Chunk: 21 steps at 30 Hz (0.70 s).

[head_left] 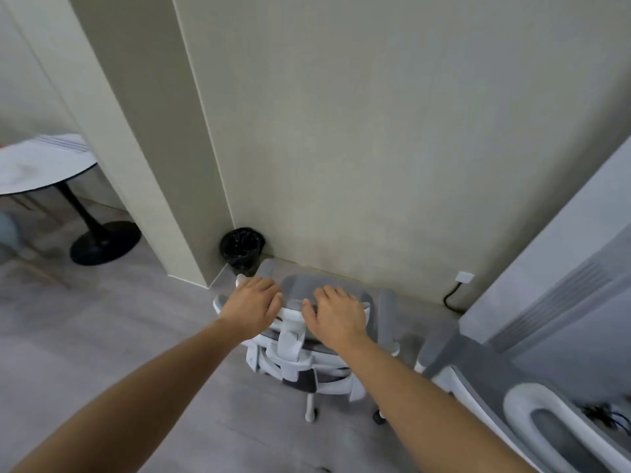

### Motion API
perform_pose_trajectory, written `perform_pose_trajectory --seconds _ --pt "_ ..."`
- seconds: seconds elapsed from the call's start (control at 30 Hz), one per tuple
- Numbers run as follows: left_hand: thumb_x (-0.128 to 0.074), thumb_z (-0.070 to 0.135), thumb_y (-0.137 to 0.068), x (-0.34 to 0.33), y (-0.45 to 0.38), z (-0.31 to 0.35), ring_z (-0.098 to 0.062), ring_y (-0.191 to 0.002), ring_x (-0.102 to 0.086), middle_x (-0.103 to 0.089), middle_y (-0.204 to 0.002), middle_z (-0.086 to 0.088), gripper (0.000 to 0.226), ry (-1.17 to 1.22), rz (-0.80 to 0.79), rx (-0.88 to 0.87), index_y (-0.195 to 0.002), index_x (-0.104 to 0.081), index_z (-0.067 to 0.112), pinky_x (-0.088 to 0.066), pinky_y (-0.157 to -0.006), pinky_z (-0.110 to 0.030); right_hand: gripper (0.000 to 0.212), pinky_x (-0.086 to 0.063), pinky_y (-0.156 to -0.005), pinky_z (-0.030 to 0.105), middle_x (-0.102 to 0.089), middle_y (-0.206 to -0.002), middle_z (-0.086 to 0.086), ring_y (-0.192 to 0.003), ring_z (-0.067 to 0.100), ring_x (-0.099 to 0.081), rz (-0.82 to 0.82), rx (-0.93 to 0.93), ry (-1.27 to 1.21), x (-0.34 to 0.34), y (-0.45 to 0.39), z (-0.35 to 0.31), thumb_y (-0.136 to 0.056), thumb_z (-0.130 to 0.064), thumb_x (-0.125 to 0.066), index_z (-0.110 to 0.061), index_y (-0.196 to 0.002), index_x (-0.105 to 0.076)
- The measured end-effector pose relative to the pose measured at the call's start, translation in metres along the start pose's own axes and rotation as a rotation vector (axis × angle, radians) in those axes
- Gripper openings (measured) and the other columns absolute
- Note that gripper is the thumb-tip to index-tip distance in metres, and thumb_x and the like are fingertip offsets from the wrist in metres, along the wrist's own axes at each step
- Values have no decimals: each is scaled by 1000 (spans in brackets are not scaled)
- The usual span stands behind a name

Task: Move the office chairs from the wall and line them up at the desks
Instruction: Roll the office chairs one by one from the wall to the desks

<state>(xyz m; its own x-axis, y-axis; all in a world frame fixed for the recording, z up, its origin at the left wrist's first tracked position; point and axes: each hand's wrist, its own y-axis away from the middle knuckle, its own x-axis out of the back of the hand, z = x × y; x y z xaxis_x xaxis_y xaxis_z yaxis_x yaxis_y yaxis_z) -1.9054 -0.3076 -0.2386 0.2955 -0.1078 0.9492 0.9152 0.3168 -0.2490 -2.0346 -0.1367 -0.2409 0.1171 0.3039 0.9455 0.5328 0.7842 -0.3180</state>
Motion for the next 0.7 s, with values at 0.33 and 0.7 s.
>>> perform_pose_trajectory --seconds 0.33,0.7 --pt "-28 38 -99 41 212 41 -19 -81 -53 -60 -81 5 37 -52 67 319 -79 -55 22 -42 -85 -37 42 -47 -60 36 -62 -77 2 -73 23 -58 4 273 -149 25 121 -95 -94 -47 -42 -16 -79 -64" --pt "-36 32 -92 72 444 114 -23 -63 -53 -58 -63 4 33 -239 137 588 -67 -53 20 -44 -73 -38 36 -52 -61 32 -70 -90 -3 -76 20 -64 -63 875 -330 68 280 -164 -87 -51 -53 -21 -103 -67"
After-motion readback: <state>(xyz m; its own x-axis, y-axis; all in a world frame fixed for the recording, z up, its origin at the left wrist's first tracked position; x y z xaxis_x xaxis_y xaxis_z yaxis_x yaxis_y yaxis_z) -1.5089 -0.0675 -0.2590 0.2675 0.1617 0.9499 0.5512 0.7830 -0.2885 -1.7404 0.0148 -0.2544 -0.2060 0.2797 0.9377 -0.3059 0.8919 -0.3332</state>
